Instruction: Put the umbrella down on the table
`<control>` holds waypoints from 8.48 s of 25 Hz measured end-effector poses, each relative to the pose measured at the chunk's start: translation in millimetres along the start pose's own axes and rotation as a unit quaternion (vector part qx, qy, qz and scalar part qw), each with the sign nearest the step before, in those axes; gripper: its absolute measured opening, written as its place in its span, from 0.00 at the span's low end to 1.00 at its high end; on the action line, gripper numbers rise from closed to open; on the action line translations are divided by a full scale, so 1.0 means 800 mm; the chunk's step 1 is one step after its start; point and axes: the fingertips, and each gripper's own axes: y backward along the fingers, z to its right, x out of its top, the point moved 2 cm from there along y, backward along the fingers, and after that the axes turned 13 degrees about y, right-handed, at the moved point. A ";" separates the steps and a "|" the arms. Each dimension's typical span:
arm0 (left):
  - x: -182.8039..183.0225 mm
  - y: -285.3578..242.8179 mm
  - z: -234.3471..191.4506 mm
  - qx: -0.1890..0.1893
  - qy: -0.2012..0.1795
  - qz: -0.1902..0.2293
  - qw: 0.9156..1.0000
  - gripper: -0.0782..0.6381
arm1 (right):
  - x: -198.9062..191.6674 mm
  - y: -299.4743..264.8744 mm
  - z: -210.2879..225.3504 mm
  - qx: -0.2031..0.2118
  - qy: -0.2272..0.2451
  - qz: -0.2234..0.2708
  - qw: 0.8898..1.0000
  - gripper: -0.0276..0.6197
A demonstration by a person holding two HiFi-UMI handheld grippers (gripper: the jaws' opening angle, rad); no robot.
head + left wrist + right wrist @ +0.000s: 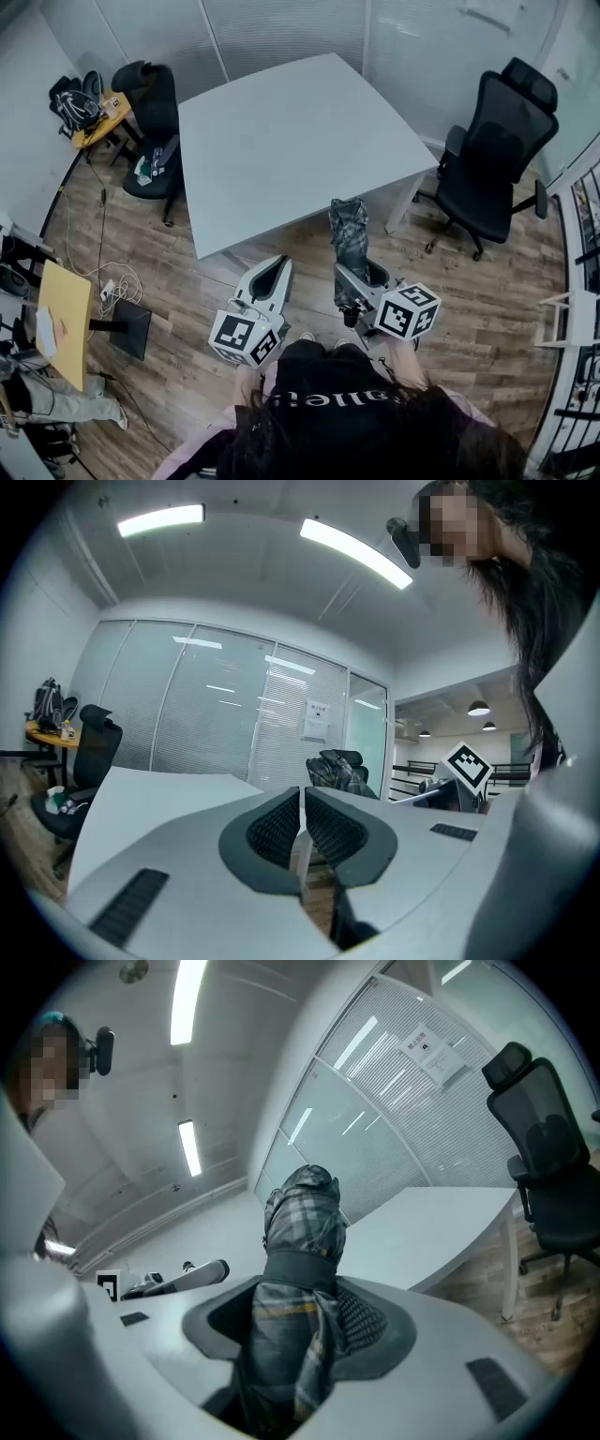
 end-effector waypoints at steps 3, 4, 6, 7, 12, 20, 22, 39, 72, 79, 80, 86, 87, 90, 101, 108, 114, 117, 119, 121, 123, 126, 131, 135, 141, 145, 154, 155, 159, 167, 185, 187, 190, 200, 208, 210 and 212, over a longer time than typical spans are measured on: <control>-0.006 -0.005 0.009 0.003 -0.001 -0.001 1.000 0.15 | -0.003 0.009 0.007 0.003 0.006 -0.005 1.000 0.40; -0.008 -0.006 0.013 0.004 -0.001 -0.001 1.000 0.15 | -0.004 0.013 0.009 0.004 0.007 -0.007 1.000 0.40; -0.012 -0.006 0.019 0.007 -0.002 0.000 1.000 0.15 | -0.006 0.019 0.012 0.008 0.009 -0.009 1.000 0.40; -0.014 -0.006 0.022 0.009 -0.001 0.001 1.000 0.15 | -0.007 0.022 0.013 0.010 0.010 -0.010 1.000 0.40; -0.032 -0.008 0.038 0.022 0.006 -0.002 1.000 0.15 | -0.015 0.041 0.022 0.020 0.013 -0.018 1.000 0.40; -0.035 -0.023 0.041 0.031 0.002 -0.009 0.999 0.15 | -0.015 0.038 0.039 0.029 0.010 -0.021 0.999 0.40; -0.036 -0.027 0.037 0.032 0.001 -0.012 0.999 0.15 | -0.014 0.033 0.044 0.030 0.009 -0.022 0.999 0.40; 0.014 -0.148 -0.094 0.036 -0.007 -0.011 0.999 0.15 | 0.038 -0.104 0.140 0.006 -0.001 -0.040 0.999 0.40; 0.092 -0.343 -0.312 0.034 0.017 -0.029 0.999 0.15 | 0.107 -0.367 0.275 0.002 -0.018 -0.096 0.995 0.40; 0.112 -0.391 -0.325 0.089 0.021 -0.001 0.996 0.15 | 0.132 -0.398 0.333 0.041 0.005 -0.132 0.990 0.40; 0.115 -0.402 -0.325 0.096 0.022 0.002 0.995 0.15 | 0.136 -0.404 0.346 0.045 0.007 -0.138 0.989 0.40; 0.111 -0.423 -0.319 0.121 0.028 0.009 0.992 0.15 | 0.130 -0.431 0.398 0.058 0.035 -0.175 0.982 0.40; 0.110 -0.427 -0.319 0.125 0.030 0.009 0.992 0.15 | 0.128 -0.437 0.409 0.058 0.039 -0.182 0.981 0.40; 0.108 -0.439 -0.316 0.134 0.037 0.012 0.990 0.15 | 0.124 -0.459 0.445 0.059 0.055 -0.207 0.975 0.40; 0.106 -0.451 -0.327 0.181 0.065 0.025 0.981 0.15 | 0.091 -0.570 0.564 0.047 0.124 -0.317 0.939 0.40; 0.098 -0.441 -0.335 0.207 0.084 0.028 0.974 0.15 | 0.063 -0.629 0.602 0.046 0.201 -0.385 0.900 0.40; 0.091 -0.438 -0.332 0.216 0.104 0.034 0.970 0.15 | 0.044 -0.663 0.618 0.069 0.278 -0.418 0.862 0.40; 0.088 -0.434 -0.332 0.225 0.106 0.030 0.968 0.15 | 0.033 -0.670 0.621 0.082 0.317 -0.432 0.840 0.40; 0.087 -0.430 -0.334 0.231 0.109 0.030 0.966 0.15 | 0.029 -0.674 0.620 0.086 0.330 -0.429 0.836 0.40; 0.085 -0.426 -0.337 0.236 0.111 0.029 0.965 0.15 | 0.028 -0.676 0.618 0.089 0.332 -0.427 0.836 0.40; 0.083 -0.425 -0.340 0.239 0.113 0.028 0.964 0.15 | 0.027 -0.678 0.618 0.091 0.332 -0.424 0.838 0.42; 0.083 -0.427 -0.339 0.236 0.116 0.029 0.964 0.15 | 0.027 -0.677 0.619 0.088 0.333 -0.419 0.840 0.45; 0.083 -0.421 -0.341 0.232 0.114 0.030 0.966 0.15 | 0.035 -0.672 0.617 0.060 0.335 -0.406 0.848 0.49; 0.083 -0.417 -0.339 0.226 0.115 0.032 0.967 0.15 | 0.052 -0.658 0.610 0.054 0.360 -0.385 0.848 0.49; 0.080 -0.412 -0.332 0.211 0.107 0.027 0.971 0.15 | 0.083 -0.618 0.580 0.050 0.360 -0.326 0.872 0.48; 0.082 -0.402 -0.330 0.200 0.103 0.026 0.974 0.15 | 0.112 -0.583 0.540 0.051 0.319 -0.277 0.905 0.45; 0.077 -0.371 -0.317 0.172 0.089 0.010 0.981 0.15 | 0.147 -0.497 0.441 0.052 0.239 -0.191 0.951 0.37; 0.077 -0.367 -0.317 0.169 0.086 0.008 0.982 0.15 | 0.147 -0.490 0.430 0.053 0.230 -0.184 0.954 0.37; 0.070 -0.344 -0.313 0.158 0.078 -0.001 0.984 0.15 | 0.135 -0.463 0.388 0.053 0.185 -0.160 0.968 0.35; 0.054 -0.285 -0.302 0.124 0.070 -0.016 0.990 0.15 | 0.111 -0.415 0.301 0.043 0.148 -0.122 0.981 0.31; 0.046 -0.196 -0.290 0.097 0.073 -0.004 0.993 0.15 | 0.077 -0.374 0.158 0.069 0.141 -0.098 0.983 0.13; 0.046 -0.191 -0.290 0.097 0.074 0.000 0.993 0.15 | 0.075 -0.375 0.148 0.073 0.144 -0.099 0.982 0.12; 0.046 -0.186 -0.289 0.096 0.075 0.003 0.993 0.15 | 0.070 -0.374 0.139 0.079 0.149 -0.105 0.980 0.10; 0.046 -0.171 -0.284 0.091 0.072 0.013 0.993 0.15 | 0.061 -0.367 0.122 0.083 0.165 -0.113 0.976 0.08; 0.043 -0.170 -0.275 0.086 0.068 0.018 0.994 0.15 | 0.056 -0.358 0.123 0.081 0.173 -0.115 0.975 0.08; 0.040 -0.172 -0.273 0.086 0.068 0.018 0.994 0.15 | 0.053 -0.355 0.125 0.082 0.173 -0.116 0.975 0.08; 0.040 -0.172 -0.271 0.084 0.069 0.019 0.994 0.15 | 0.052 -0.353 0.125 0.082 0.176 -0.116 0.974 0.08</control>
